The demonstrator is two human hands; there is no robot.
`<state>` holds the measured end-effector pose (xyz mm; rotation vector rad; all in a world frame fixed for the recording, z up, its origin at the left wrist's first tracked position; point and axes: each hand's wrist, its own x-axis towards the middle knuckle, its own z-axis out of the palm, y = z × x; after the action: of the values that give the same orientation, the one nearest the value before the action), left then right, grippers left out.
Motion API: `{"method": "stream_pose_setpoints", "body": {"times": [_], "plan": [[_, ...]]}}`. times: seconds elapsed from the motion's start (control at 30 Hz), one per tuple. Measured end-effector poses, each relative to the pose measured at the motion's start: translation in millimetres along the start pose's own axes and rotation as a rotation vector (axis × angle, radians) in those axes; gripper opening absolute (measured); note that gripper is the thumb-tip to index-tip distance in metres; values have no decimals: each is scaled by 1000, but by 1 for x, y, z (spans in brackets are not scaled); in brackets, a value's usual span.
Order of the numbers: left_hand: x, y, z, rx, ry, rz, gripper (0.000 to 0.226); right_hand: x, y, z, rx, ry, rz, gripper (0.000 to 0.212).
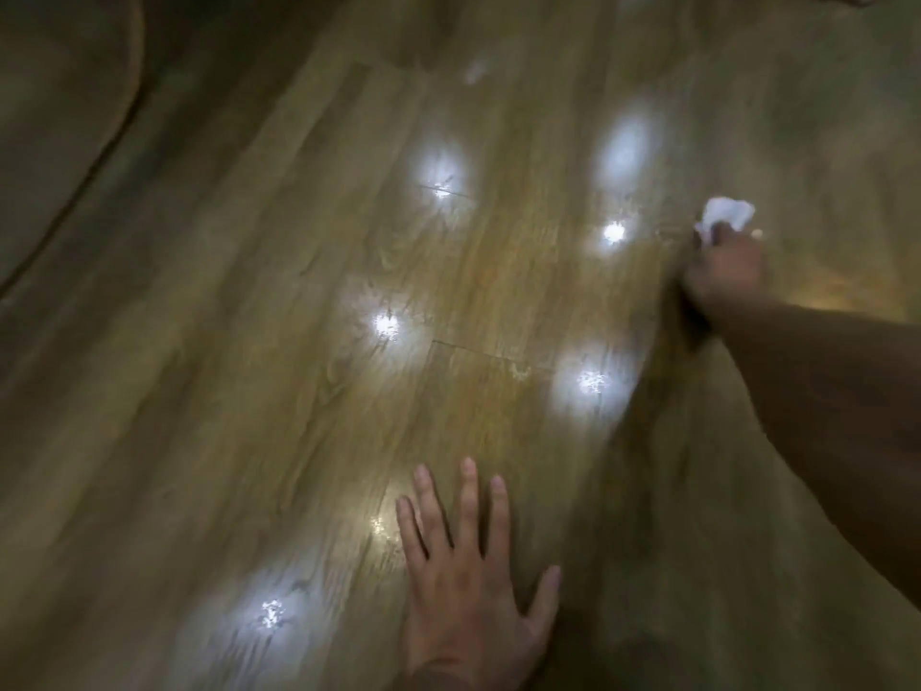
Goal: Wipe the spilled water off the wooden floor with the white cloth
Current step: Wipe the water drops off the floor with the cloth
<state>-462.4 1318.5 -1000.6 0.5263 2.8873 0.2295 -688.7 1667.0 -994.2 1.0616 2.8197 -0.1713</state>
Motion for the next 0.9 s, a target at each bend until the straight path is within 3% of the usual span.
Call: {"method": "stream_pose_setpoints", "body": {"times": [0.1,0.27,0.37,0.5,0.6,0.7,0.8,0.9], "plan": [[1,0,0,-12,6,-18,91,-43,-125,4,177,8,-343,52],[3,-2,0,-66,95,-1,85,-153,-267,28,28,-168,-862,53],[1,-4,1,-106,168,34,72,-217,-285,42,-18,-257,-1211,55],[-1,-2,-1,-50,44,4,83,-246,-244,33,-105,-265,-1599,54],[-4,-2,-3,-43,19,-28,86,-196,-173,31,36,-184,-1419,52],[-4,-1,-3,-57,33,-36,86,-126,-65,21,124,16,-963,50],[-4,-2,1,-39,44,-27,87,-93,59,3,93,111,-466,50],[-4,0,0,-14,22,-42,88,-133,132,6,162,195,-290,50]]}}
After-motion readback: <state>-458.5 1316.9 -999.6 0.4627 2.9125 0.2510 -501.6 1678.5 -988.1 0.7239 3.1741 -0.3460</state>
